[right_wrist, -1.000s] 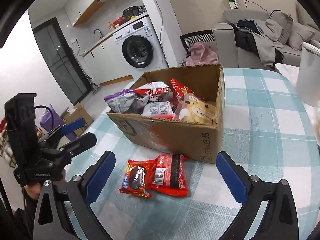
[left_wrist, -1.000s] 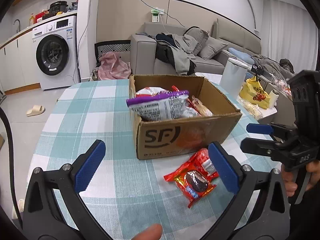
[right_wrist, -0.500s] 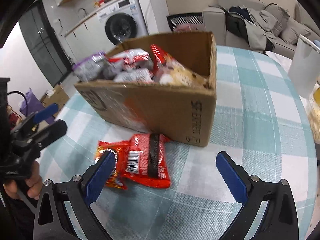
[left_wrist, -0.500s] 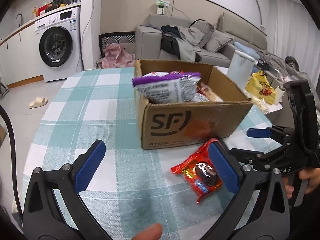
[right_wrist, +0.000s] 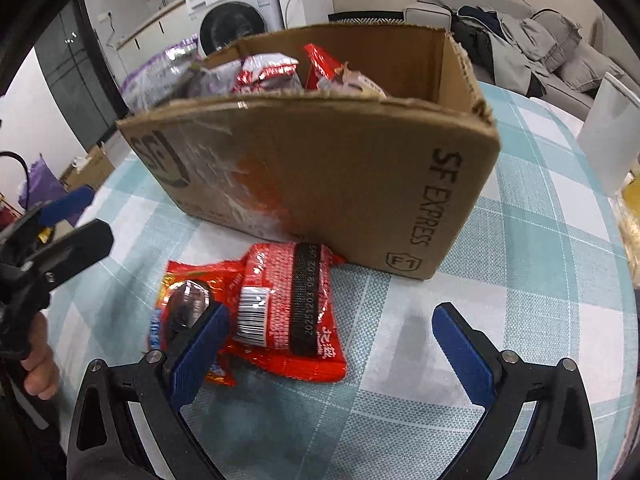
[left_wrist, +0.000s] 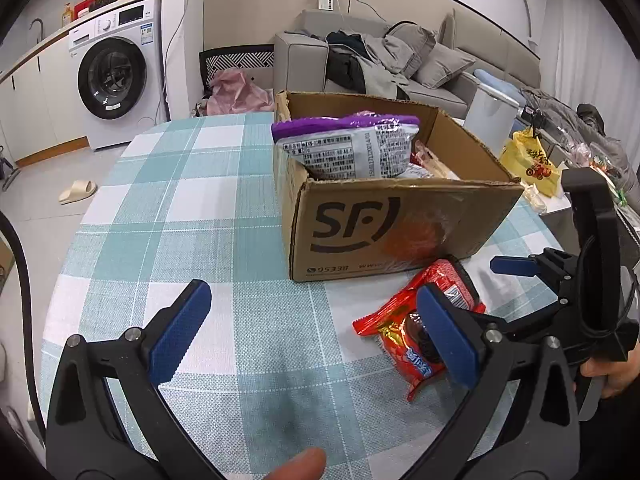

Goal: Organize snacks
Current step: 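Lower the right tool onto the red wafer pack and close it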

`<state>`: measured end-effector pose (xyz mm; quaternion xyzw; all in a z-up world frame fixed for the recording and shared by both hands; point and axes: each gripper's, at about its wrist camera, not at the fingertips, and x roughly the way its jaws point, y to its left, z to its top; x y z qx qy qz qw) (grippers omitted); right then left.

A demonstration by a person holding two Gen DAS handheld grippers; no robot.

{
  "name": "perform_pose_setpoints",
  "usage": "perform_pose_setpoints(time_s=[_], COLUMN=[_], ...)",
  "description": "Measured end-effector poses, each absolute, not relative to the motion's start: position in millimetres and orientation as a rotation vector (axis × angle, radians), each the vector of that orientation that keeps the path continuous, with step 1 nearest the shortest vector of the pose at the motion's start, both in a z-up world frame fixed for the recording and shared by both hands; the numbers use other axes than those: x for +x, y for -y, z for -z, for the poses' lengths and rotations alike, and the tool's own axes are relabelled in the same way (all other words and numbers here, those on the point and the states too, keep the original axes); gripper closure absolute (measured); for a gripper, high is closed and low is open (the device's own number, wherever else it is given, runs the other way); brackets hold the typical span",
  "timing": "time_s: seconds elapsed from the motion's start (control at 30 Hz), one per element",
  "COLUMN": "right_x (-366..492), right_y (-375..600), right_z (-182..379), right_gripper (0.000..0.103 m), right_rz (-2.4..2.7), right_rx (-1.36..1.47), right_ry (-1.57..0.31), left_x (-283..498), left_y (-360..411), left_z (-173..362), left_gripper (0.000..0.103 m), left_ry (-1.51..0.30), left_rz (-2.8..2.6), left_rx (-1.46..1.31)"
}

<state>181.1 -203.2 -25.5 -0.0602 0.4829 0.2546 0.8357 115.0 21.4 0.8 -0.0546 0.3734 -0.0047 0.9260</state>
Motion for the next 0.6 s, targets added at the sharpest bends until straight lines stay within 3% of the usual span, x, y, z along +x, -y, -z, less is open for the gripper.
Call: perform_pose_setpoints(time_s=[0.3, 0.6], right_x=[182.2, 174.3], right_y=[201.9, 201.3], right_z=[33.4, 32.1], right_gripper=[0.001, 0.023], right_rz=[-0.509, -0.557], right_rx=[-0.152, -0.149], right_ry=[-1.018, -1.011], left_x=[116.3, 118.5], left_y=[-19.0, -20.5], left_z=[5.3, 9.8], left_gripper=[0.001, 0.001], left_ry=[-0.776, -0.796], left_rz=[0.000, 0.007], left_rx=[-0.089, -0.092])
